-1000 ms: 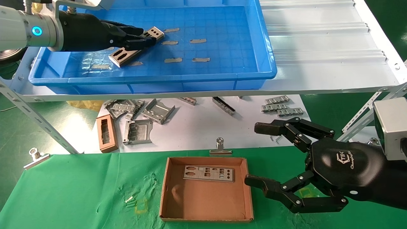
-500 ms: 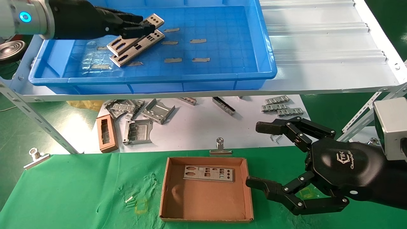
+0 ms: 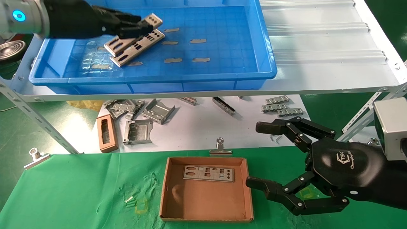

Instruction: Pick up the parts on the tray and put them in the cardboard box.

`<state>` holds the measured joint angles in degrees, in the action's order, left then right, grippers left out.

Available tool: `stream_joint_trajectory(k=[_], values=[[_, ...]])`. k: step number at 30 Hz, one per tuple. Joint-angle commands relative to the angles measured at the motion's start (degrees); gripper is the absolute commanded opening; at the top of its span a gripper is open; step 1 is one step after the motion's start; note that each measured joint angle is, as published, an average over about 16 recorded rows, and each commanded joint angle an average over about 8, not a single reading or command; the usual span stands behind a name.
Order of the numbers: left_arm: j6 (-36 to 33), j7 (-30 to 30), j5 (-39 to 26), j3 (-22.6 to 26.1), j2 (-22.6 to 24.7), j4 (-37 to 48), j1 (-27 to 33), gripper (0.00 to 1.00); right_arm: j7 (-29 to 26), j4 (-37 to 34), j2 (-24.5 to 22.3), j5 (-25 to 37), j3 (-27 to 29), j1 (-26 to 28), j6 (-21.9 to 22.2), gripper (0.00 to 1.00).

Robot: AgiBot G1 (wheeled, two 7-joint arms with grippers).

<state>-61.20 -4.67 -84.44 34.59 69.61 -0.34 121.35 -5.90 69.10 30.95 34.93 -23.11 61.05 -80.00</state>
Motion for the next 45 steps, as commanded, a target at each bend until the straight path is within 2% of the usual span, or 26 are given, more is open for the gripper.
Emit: stream_joint_trajectory(k=[1,11,12,19,20,21,28,29,30,36,37,38,45], values=[[0.88,-0.05,-0.26,0.18,0.29,0.44,-0.48,0.00,0.00,0.00,0.00,0.00,0.00,0.00,0.00,1.00],[3.44,-0.72,-0.27,0.19,1.22,0.91,-1.77,0.00,0.00,0.00,0.00,0.00,0.00,0.00,0.00,1.00],[3.38,-0.75,-0.26,0.18,1.21,0.89,-1.80,0.02,0.00,0.00,0.00,0.00,0.00,0.00,0.00,1.00],[2.98,-0.83,-0.47,0.32,1.13,0.82,-2.13,0.88,0.00,0.00,0.00,0.00,0.00,0.00,0.00,1.00],[3.02,-0.85,-0.50,0.35,1.13,0.81,-2.17,0.98,0.00,0.00,0.00,0.00,0.00,0.00,0.00,1.00],[3.07,-0.88,-0.52,0.36,1.14,0.81,-2.20,1.00,0.00,0.00,0.00,0.00,0.00,0.00,0.00,1.00],[2.99,-1.00,-0.29,0.20,1.12,0.63,-2.34,1.00,0.00,0.00,0.00,0.00,0.00,0.00,0.00,1.00],[2.92,-1.01,-0.24,0.16,1.10,0.60,-2.36,0.96,0.00,0.00,0.00,0.00,0.00,0.00,0.00,1.00],[2.85,-1.01,-0.20,0.13,1.08,0.58,-2.37,0.87,0.00,0.00,0.00,0.00,0.00,0.00,0.00,1.00],[2.44,-1.13,0.08,-0.06,0.97,0.48,-2.35,0.12,0.00,0.00,0.00,0.00,0.00,0.00,0.00,1.00],[2.36,-1.15,0.12,-0.09,0.96,0.46,-2.33,0.04,0.00,0.00,0.00,0.00,0.00,0.00,0.00,1.00],[2.30,-1.16,0.15,-0.12,0.95,0.44,-2.32,0.00,0.00,0.00,0.00,0.00,0.00,0.00,0.00,1.00],[2.16,-1.21,0.26,-0.20,0.95,0.38,-2.28,0.00,0.00,0.00,0.00,0.00,0.00,0.00,0.00,1.00]])
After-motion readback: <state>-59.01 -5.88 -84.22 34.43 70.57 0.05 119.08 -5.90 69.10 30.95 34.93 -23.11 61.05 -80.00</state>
